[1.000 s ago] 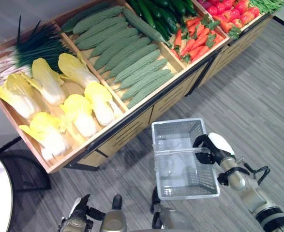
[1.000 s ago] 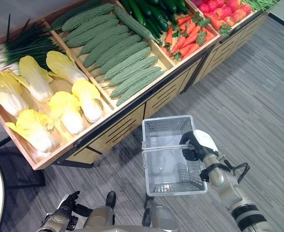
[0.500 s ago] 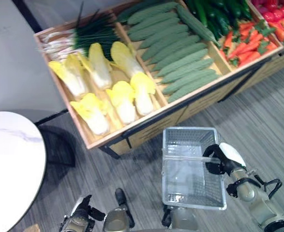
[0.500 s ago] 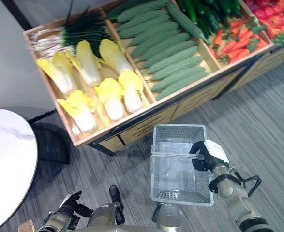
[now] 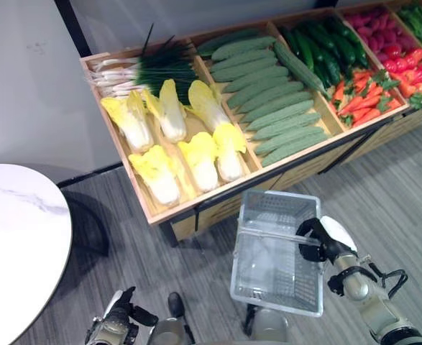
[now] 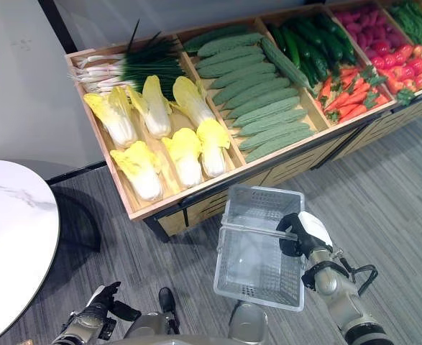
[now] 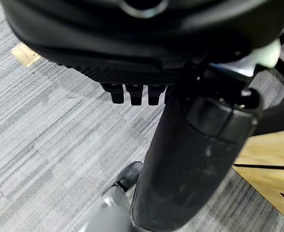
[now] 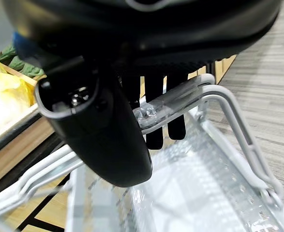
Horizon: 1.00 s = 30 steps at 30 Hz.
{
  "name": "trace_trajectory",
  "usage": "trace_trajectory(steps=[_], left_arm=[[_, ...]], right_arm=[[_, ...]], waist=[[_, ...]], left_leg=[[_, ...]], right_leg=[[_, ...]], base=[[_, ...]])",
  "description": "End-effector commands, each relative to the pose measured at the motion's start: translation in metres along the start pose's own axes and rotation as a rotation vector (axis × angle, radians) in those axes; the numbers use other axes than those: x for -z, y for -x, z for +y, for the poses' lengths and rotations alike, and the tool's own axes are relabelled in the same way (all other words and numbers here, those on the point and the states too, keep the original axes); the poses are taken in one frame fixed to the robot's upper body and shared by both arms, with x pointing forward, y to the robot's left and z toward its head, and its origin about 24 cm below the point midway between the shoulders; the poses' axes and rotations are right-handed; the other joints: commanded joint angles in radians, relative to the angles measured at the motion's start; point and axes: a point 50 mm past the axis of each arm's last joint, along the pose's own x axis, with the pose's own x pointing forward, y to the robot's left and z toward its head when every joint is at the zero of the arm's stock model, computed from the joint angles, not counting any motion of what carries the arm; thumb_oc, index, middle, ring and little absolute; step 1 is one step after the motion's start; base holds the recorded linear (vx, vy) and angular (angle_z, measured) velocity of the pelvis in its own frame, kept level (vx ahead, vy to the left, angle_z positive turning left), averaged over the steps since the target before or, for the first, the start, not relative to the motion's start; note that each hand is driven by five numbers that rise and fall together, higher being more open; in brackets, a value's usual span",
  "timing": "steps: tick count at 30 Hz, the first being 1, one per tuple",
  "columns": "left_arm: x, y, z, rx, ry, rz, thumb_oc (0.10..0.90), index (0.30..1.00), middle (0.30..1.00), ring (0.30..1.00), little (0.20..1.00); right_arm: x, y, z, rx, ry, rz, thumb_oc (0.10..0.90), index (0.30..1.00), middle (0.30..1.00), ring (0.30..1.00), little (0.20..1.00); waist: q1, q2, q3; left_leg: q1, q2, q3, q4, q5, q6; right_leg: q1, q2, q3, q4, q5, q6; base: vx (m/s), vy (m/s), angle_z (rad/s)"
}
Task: Get the vegetables into the basket
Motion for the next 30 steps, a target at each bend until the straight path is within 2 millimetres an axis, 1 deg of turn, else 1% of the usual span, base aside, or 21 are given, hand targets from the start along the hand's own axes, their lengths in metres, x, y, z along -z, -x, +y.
trace_trajectory(steps=[1,2,3,4,5,6,7,8,9,11,14,17,19,20,22,24,26,27,28,29,30], left_arm=[[-0.002,-0.001,0.011,-0.046,0.014,-0.018,0.900,1.000,1.000,1.000,1.000],[-0.006,-0.002,0.014,-0.057,0.010,-0.027,0.900,1.000,1.000,1.000,1.000],[-0.006,-0.002,0.014,-0.057,0.010,-0.027,0.900,1.000,1.000,1.000,1.000],[-0.007,-0.003,0.017,-0.064,0.008,-0.031,0.900,1.000,1.000,1.000,1.000],[-0.004,-0.003,0.022,-0.081,0.007,-0.017,0.900,1.000,1.000,1.000,1.000],[-0.004,-0.003,0.022,-0.081,0.007,-0.017,0.900,1.000,1.000,1.000,1.000],[-0.003,-0.003,0.022,-0.081,0.013,-0.011,0.900,1.000,1.000,1.000,1.000],[-0.002,-0.003,0.020,-0.077,0.017,-0.003,0.900,1.000,1.000,1.000,1.000],[-0.002,-0.003,0.020,-0.077,0.017,-0.003,0.900,1.000,1.000,1.000,1.000],[0.001,-0.002,0.019,-0.081,0.038,0.011,0.900,1.000,1.000,1.000,1.000],[0.005,-0.002,0.014,-0.088,0.085,0.035,0.900,1.000,1.000,1.000,1.000],[0.012,0.000,0.007,-0.086,0.151,0.069,0.900,1.000,1.000,1.000,1.000],[0.021,0.003,0.002,-0.099,0.219,0.115,0.900,1.000,1.000,1.000,1.000],[0.031,0.005,0.000,-0.138,0.338,0.169,0.900,1.000,1.000,1.000,1.000],[0.034,0.006,0.001,-0.194,0.493,0.195,0.900,1.000,1.000,1.000,1.000],[0.035,0.006,0.006,-0.266,0.611,0.202,0.900,1.000,1.000,1.000,1.000],[0.037,0.007,0.021,-0.401,0.786,0.217,0.900,1.000,1.000,1.000,1.000],[0.035,0.007,0.030,-0.455,0.839,0.207,0.900,1.000,1.000,1.000,1.000],[0.036,0.007,0.041,-0.532,0.896,0.210,0.900,1.000,1.000,1.000,1.000],[0.036,0.007,0.042,-0.532,0.896,0.210,0.900,1.000,1.000,1.000,1.000],[0.034,0.008,0.049,-0.575,0.906,0.201,0.900,1.000,1.000,1.000,1.000]], right_arm=[[-0.031,-0.018,-0.046,0.192,-0.009,-0.157,0.400,0.300,0.300,0.300,0.300],[-0.028,-0.018,-0.045,0.192,0.007,-0.146,0.400,0.300,0.300,0.300,0.300],[-0.029,-0.018,-0.045,0.192,0.007,-0.146,0.400,0.300,0.300,0.300,0.300],[-0.027,-0.017,-0.045,0.188,0.043,-0.144,0.400,0.300,0.300,0.300,0.300],[-0.025,-0.016,-0.045,0.178,0.095,-0.142,0.400,0.300,0.300,0.300,0.300],[-0.025,-0.016,-0.045,0.178,0.095,-0.142,0.400,0.300,0.300,0.300,0.300],[-0.023,-0.016,-0.046,0.179,0.097,-0.139,0.400,0.300,0.300,0.300,0.300],[-0.021,-0.016,-0.048,0.177,0.102,-0.136,0.400,0.300,0.300,0.300,0.300],[-0.021,-0.016,-0.048,0.177,0.102,-0.136,0.400,0.300,0.300,0.300,0.300],[-0.016,-0.016,-0.049,0.172,0.123,-0.119,0.400,0.300,0.300,0.300,0.300],[0.002,-0.015,-0.042,0.148,0.120,-0.038,0.400,0.300,0.300,0.300,0.300],[0.024,-0.012,-0.032,0.117,0.099,0.067,0.400,0.300,0.300,0.300,0.300],[0.035,-0.010,-0.022,0.090,0.078,0.126,0.400,0.300,0.300,0.300,0.300],[0.050,-0.006,-0.005,0.051,0.046,0.214,0.400,0.300,0.300,0.300,0.300],[0.062,-0.002,0.013,0.012,0.011,0.301,0.400,0.300,0.300,0.300,0.300],[0.072,0.004,0.029,-0.017,-0.025,0.381,0.400,0.300,0.300,0.300,0.300],[0.083,0.014,0.048,-0.067,-0.034,0.471,0.400,0.300,0.300,0.300,0.300],[0.086,0.018,0.054,-0.076,-0.040,0.500,0.400,0.300,0.300,0.300,0.300],[0.094,0.028,0.065,-0.086,-0.077,0.576,0.400,0.300,0.300,0.300,0.300],[0.094,0.028,0.065,-0.086,-0.078,0.575,0.400,0.300,0.300,0.300,0.300],[0.097,0.032,0.068,-0.086,-0.098,0.606,0.400,0.300,0.300,0.300,0.300]], waist=[[0.010,0.030,-0.001],[0.003,0.023,-0.001],[0.003,0.023,-0.002],[0.001,0.017,-0.002],[0.008,-0.003,-0.008],[0.007,-0.003,-0.007],[0.010,-0.003,-0.012],[0.012,0.003,-0.018],[0.011,0.003,-0.018],[0.013,0.013,-0.022],[0.015,0.029,-0.028],[0.020,0.039,-0.036],[0.025,0.043,-0.044],[0.031,0.047,-0.053],[0.040,0.049,-0.058],[0.046,0.050,-0.068],[0.054,0.049,-0.073],[0.056,0.048,-0.079],[0.056,0.047,-0.084],[0.056,0.046,-0.083],[0.054,0.046,-0.087]], left_leg=[[-0.008,0.038,-0.092,0.009,-0.032,-0.066],[-0.014,0.050,-0.119,0.008,-0.029,-0.081],[-0.015,0.050,-0.119,0.009,-0.029,-0.081],[-0.017,0.057,-0.135,0.009,-0.026,-0.089],[-0.019,0.082,-0.143,0.008,-0.012,-0.110],[-0.019,0.082,-0.144,0.008,-0.012,-0.110],[-0.023,0.093,-0.146,0.006,-0.003,-0.118],[-0.033,0.111,-0.158,0.005,0.010,-0.130],[-0.034,0.111,-0.158,0.005,0.010,-0.130],[-0.039,0.123,-0.166,0.005,0.021,-0.141],[-0.045,0.140,-0.176,0.005,0.036,-0.155],[-0.042,0.145,-0.186,0.005,0.041,-0.159],[-0.039,0.146,-0.187,0.005,0.042,-0.161],[-0.032,0.145,-0.189,0.005,0.037,-0.163],[-0.023,0.141,-0.194,0.005,0.032,-0.163],[-0.017,0.136,-0.199,0.005,0.027,-0.162],[-0.002,0.129,-0.205,0.005,0.016,-0.163],[-0.003,0.125,-0.209,0.005,0.014,-0.162],[0.003,0.120,-0.210,0.005,0.007,-0.163],[0.003,0.120,-0.211,0.005,0.006,-0.163],[0.007,0.116,-0.211,0.005,0.002,-0.164]], right_leg=[[0.033,0.003,0.003,-0.096,0.033,0.028],[0.015,-0.006,0.067,-0.153,0.055,0.031],[0.015,-0.006,0.066,-0.154,0.056,0.031],[0.014,-0.003,0.092,-0.156,0.059,0.033],[0.036,0.004,0.047,-0.196,0.050,0.031],[0.037,0.004,0.047,-0.196,0.050,0.031],[0.046,0.013,0.034,-0.213,0.046,0.030],[0.066,0.035,0.015,-0.244,0.035,0.022],[0.067,0.035,0.014,-0.244,0.035,0.022],[0.081,0.050,-0.005,-0.262,0.032,0.014],[0.105,0.064,-0.028,-0.290,0.028,0.002],[0.130,0.070,-0.046,-0.312,0.026,-0.004],[0.143,0.069,-0.053,-0.322,0.026,-0.006],[0.156,0.068,-0.062,-0.329,0.024,-0.006],[0.169,0.063,-0.065,-0.329,0.021,-0.005],[0.179,0.059,-0.070,-0.329,0.019,-0.005],[0.200,0.051,-0.080,-0.329,0.015,-0.003],[0.201,0.047,-0.084,-0.329,0.016,-0.001],[0.207,0.041,-0.090,-0.329,0.017,0.002],[0.208,0.040,-0.090,-0.329,0.016,0.002],[0.212,0.038,-0.091,-0.329,0.016,0.003]], base=[[0.07,-0.241,0.48],[0.04,-0.138,0.48],[0.06,-0.212,0.54],[0.07,-0.317,0.72],[0.07,-0.317,0.73],[0.06,-0.332,0.70],[0.04,-0.245,0.33],[0.04,-0.245,0.10],[0.03,-0.218,-0.07],[0.02,-0.152,-0.07],[0.02,-0.133,0.07],[0.03,-0.066,0.21],[0.04,-0.022,0.19],[0.04,0.004,0.12],[0.02,0.010,0.02],[0.03,0.025,0.05],[0.05,0.028,0.13],[0.04,0.044,0.16],[0.02,0.035,0.16],[0.02,0.040,0.10],[0.01,0.030,0.10]])
